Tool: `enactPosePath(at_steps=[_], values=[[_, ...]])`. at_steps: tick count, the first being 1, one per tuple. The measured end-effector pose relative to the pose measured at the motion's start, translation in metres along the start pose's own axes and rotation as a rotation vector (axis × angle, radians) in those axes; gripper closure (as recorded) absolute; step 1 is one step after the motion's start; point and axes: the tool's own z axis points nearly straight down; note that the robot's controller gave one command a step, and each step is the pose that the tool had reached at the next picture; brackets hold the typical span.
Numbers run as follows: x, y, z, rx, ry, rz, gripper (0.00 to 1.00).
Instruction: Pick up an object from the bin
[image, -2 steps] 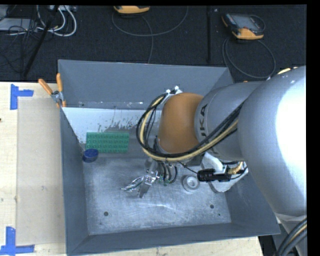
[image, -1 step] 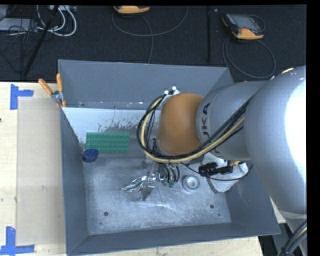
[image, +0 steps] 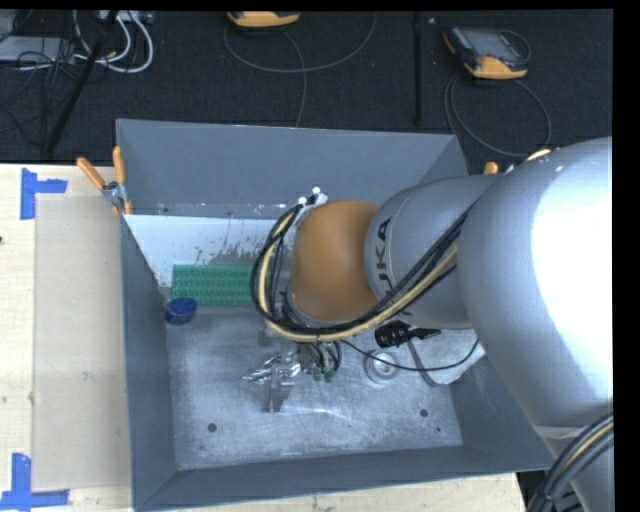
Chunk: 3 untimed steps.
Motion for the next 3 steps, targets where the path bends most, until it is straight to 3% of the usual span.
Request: enactPosePath(at_steps=[1, 2, 3], values=[[0.0, 0.0, -0.001, 0.0, 0.001, 0.002, 0.0], [-0.002, 0.001, -0.004, -0.003, -0.003, 0.003, 1.0], [-0.004, 0.001, -0.091, -0.002, -0.007, 0.003, 1.0]])
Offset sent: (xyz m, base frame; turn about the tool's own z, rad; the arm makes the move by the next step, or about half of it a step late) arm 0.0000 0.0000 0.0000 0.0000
